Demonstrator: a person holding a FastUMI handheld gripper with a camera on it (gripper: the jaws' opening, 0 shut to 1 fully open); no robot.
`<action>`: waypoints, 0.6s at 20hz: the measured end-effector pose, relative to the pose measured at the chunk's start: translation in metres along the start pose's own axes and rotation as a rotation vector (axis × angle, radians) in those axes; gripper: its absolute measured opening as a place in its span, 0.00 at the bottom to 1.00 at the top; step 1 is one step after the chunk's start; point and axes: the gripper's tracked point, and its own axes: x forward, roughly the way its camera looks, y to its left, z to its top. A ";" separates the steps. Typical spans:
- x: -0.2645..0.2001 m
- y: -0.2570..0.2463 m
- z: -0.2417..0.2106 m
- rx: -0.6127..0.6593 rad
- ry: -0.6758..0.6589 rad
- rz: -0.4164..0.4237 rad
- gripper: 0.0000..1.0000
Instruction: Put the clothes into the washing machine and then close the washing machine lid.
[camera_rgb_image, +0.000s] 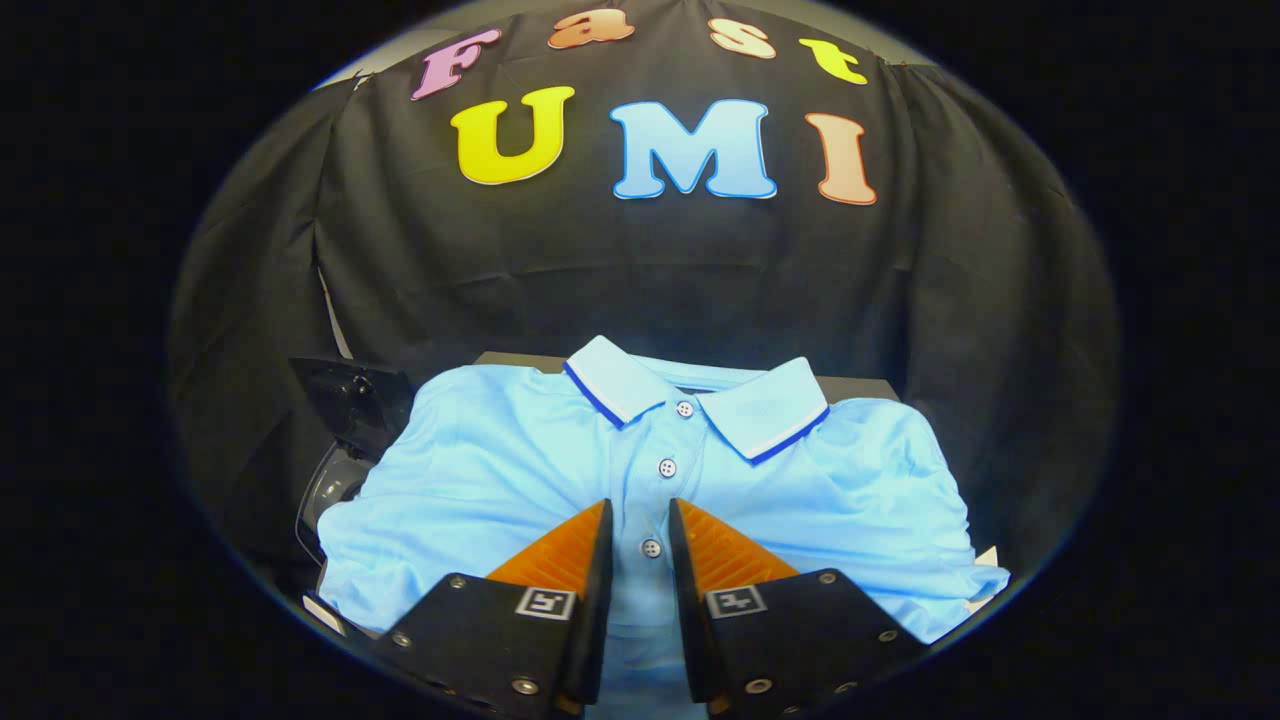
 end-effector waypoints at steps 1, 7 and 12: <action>0.000 0.001 -0.001 -0.001 0.000 0.007 0.26; -0.013 0.011 0.009 0.107 -0.055 0.077 0.00; -0.033 0.021 0.033 0.186 -0.141 0.113 0.00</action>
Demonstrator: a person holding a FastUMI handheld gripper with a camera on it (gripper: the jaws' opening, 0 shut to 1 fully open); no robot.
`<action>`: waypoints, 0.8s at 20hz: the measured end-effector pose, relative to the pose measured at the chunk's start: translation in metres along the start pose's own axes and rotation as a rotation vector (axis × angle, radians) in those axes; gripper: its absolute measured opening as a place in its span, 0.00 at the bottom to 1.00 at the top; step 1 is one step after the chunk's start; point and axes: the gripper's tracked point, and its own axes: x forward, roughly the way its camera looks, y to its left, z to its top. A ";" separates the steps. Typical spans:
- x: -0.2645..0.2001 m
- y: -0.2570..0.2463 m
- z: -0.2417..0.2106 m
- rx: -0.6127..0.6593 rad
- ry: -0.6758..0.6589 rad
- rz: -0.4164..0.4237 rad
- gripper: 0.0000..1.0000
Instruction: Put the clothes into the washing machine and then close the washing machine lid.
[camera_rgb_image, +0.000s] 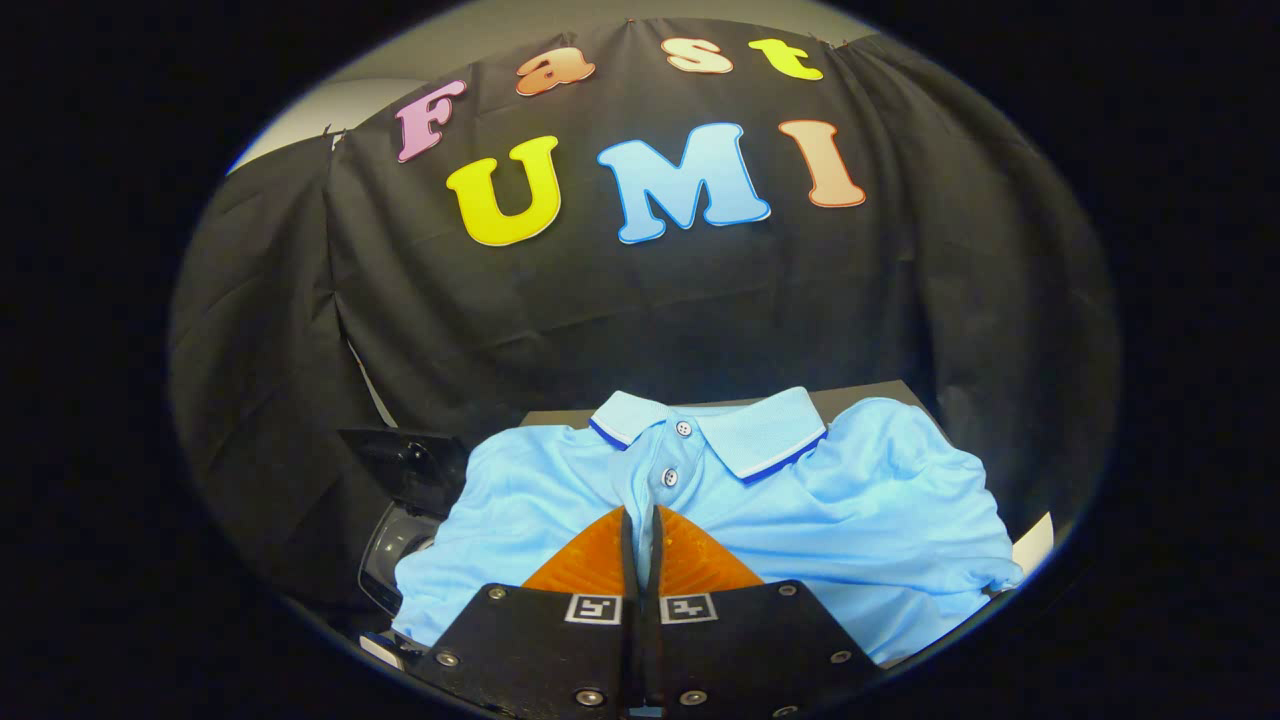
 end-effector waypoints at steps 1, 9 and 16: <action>-0.004 0.006 0.001 0.023 -0.014 0.009 0.00; -0.025 0.060 0.017 0.124 -0.082 0.065 0.00; -0.031 0.126 0.018 0.146 -0.088 0.169 0.00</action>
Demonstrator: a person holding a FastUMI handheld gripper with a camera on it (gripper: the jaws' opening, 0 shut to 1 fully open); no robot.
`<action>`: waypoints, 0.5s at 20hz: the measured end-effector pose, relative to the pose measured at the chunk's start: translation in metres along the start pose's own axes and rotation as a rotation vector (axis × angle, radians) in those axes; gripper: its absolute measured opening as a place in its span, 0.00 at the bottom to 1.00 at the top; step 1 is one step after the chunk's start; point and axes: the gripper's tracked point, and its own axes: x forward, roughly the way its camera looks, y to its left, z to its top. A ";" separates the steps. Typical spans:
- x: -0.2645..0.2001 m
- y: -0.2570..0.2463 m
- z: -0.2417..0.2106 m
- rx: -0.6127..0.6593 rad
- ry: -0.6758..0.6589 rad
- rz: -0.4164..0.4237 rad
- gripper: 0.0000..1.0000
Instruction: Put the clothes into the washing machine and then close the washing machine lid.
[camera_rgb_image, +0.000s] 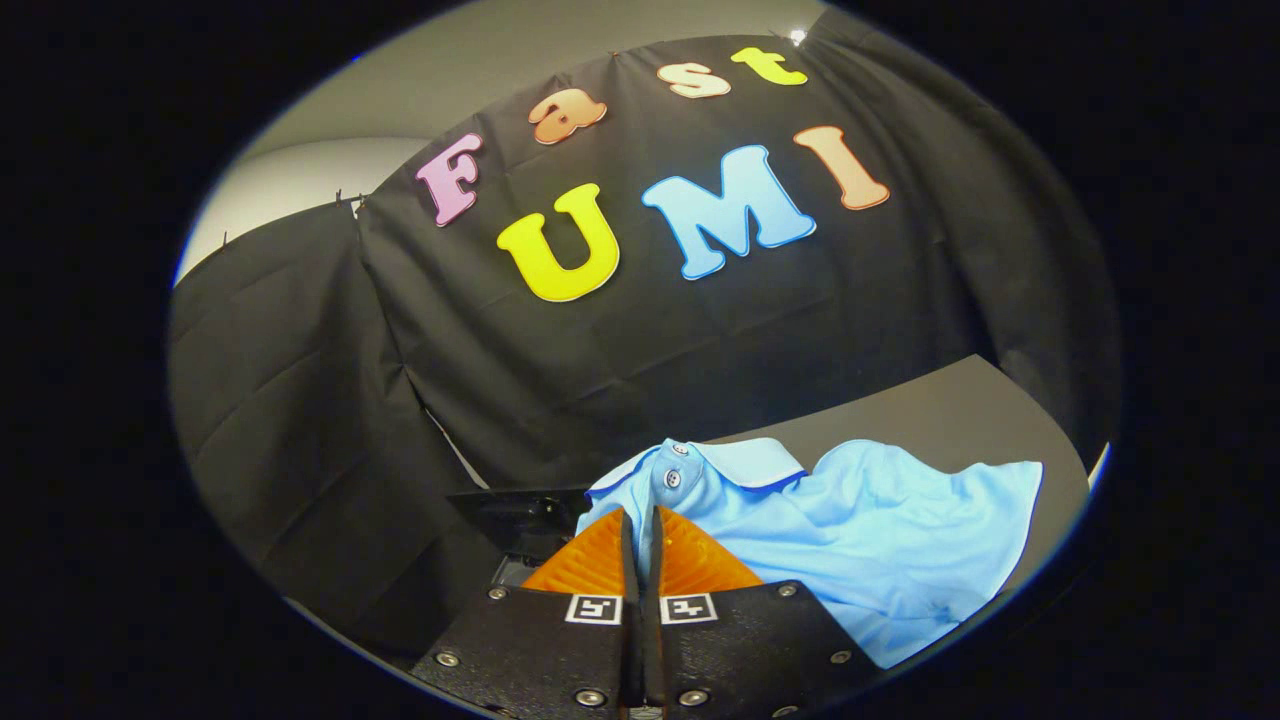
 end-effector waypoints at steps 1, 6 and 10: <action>0.002 0.008 -0.003 -0.002 0.001 0.010 0.00; 0.010 0.045 -0.019 -0.003 0.024 0.050 0.00; 0.015 0.072 -0.028 -0.008 0.037 0.074 0.00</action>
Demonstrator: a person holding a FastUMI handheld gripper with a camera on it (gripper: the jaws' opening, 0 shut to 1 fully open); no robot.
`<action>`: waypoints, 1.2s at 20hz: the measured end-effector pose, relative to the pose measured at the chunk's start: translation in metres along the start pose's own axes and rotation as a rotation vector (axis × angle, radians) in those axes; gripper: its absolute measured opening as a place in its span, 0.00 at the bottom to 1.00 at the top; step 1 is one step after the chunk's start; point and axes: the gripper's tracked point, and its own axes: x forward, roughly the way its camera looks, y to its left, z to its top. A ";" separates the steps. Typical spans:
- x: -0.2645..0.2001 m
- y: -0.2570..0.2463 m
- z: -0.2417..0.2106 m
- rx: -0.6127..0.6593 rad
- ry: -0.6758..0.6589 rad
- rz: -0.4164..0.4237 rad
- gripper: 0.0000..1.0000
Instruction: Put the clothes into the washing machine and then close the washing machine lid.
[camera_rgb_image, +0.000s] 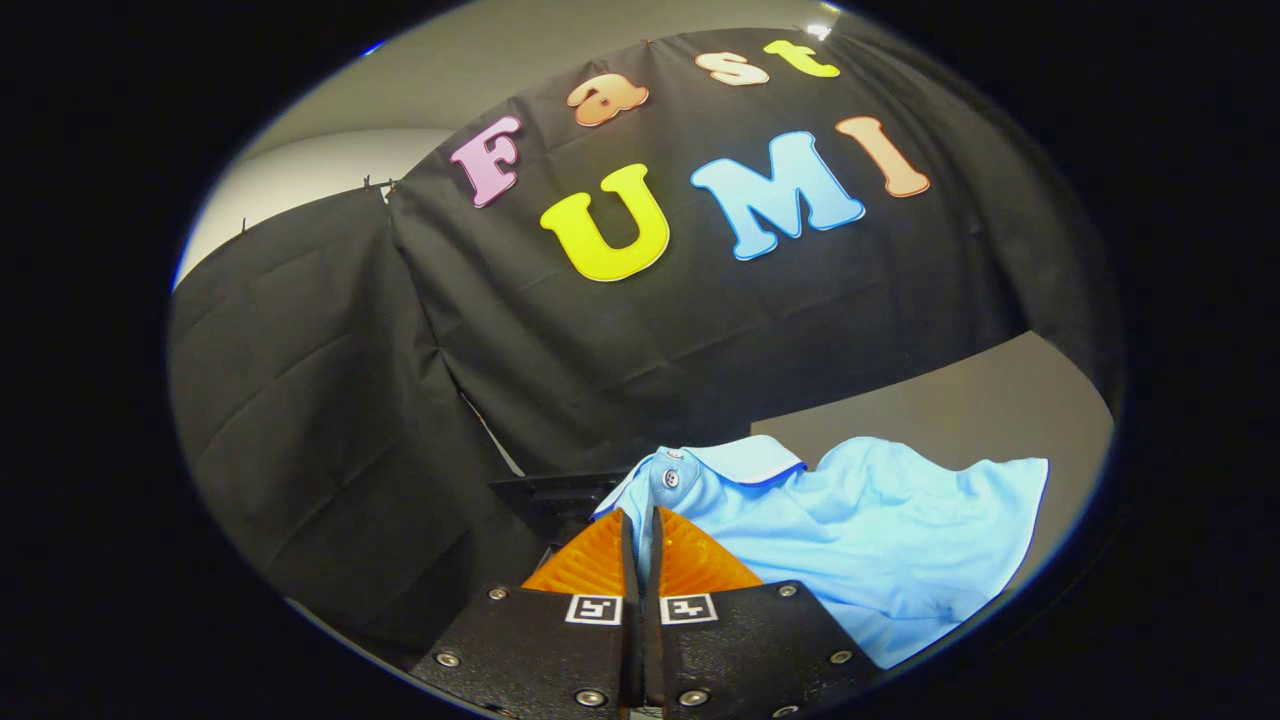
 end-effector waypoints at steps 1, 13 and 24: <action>0.001 0.007 -0.003 -0.002 0.001 0.006 0.00; 0.026 0.079 -0.040 -0.030 0.026 0.070 0.00; 0.054 0.120 -0.071 -0.021 0.055 0.102 0.00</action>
